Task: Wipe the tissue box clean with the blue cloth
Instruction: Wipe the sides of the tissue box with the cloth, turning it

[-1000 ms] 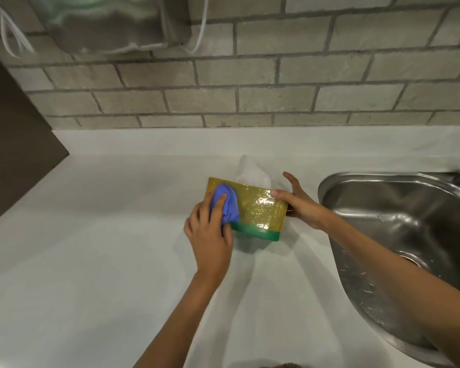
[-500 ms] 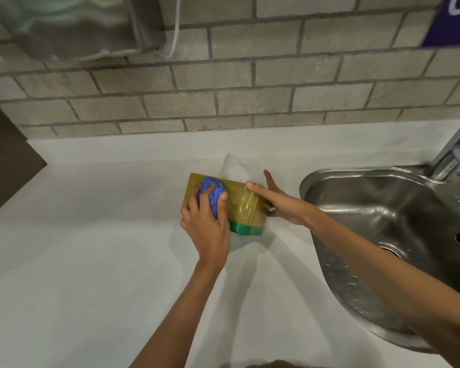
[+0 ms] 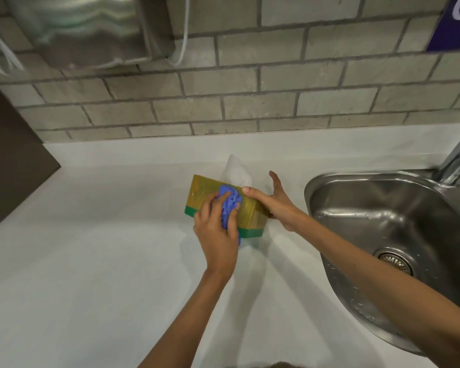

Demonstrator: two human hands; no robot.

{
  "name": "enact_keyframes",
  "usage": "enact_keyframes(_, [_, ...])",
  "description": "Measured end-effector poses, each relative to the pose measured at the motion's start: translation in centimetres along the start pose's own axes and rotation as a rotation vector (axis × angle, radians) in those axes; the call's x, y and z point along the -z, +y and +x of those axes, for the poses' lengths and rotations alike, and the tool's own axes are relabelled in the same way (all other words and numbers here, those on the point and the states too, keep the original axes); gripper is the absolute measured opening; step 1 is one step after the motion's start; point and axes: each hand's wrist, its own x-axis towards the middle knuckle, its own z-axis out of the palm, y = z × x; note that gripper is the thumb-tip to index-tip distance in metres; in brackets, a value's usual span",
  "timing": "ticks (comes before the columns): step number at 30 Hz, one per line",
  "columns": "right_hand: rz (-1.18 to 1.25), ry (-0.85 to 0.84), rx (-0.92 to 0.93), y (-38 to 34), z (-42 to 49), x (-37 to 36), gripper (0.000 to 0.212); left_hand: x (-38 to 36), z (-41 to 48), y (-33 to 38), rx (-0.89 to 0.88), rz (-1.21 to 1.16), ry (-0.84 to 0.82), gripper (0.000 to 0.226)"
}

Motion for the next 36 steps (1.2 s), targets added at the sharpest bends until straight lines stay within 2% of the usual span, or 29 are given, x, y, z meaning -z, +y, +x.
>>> enact_keyframes(4, [-0.016, 0.011, 0.026, -0.1, -0.3, 0.3, 0.139, 0.4, -1.4, -0.6, -0.114, -0.016, -0.064, 0.037])
enact_keyframes(8, [-0.053, 0.022, 0.048, 0.4, -0.6, -0.1, 0.140, 1.0, 0.2, -2.0, 0.088, -0.081, 0.052, 0.028])
enact_keyframes(10, [-0.037, 0.029, 0.038, 0.4, -0.5, -0.5, 0.141, 0.6, 0.8, -1.3, 0.105, -0.085, 0.075, 0.028])
enact_keyframes(14, [-0.006, 0.041, 0.035, 0.1, -0.3, -0.2, 0.141, 0.3, -1.1, -0.5, -0.117, -0.005, -0.048, 0.035])
enact_keyframes(17, [0.002, 0.054, 0.069, 0.3, -0.5, 0.1, 0.139, 1.3, -2.1, -2.5, -0.341, 0.108, -0.139, 0.038])
enact_keyframes(18, [-0.001, 0.066, 0.091, 0.5, -0.7, 0.1, 0.138, 1.6, -2.3, -3.3, -0.363, 0.119, -0.159, 0.039])
enact_keyframes(20, [-0.028, 0.110, 0.143, 0.9, -0.8, 0.0, 0.134, 2.1, -2.5, -4.0, -0.239, 0.020, -0.163, 0.034])
enact_keyframes(23, [-0.083, 0.203, 0.219, 1.5, -1.0, -0.5, 0.128, 2.3, -1.8, -3.4, 0.284, -0.343, -0.001, 0.007])
enact_keyframes(25, [-0.134, 0.249, 0.275, 1.8, -1.3, -1.1, 0.131, 2.2, -0.6, -3.0, 0.583, -0.515, 0.053, 0.018])
enact_keyframes(27, [-0.175, 0.282, 0.332, 2.3, -1.8, -1.7, 0.134, 2.0, 0.1, -2.9, 0.767, -0.647, 0.013, 0.027])
enact_keyframes(29, [-0.202, 0.307, 0.379, 2.8, -2.2, -2.0, 0.136, 1.6, 0.2, -2.6, 0.846, -0.681, -0.023, 0.032])
enact_keyframes(36, [-0.243, 0.355, 0.405, 4.4, -2.9, -2.8, 0.139, 0.0, -0.6, -2.8, 0.863, -0.676, -0.085, 0.023])
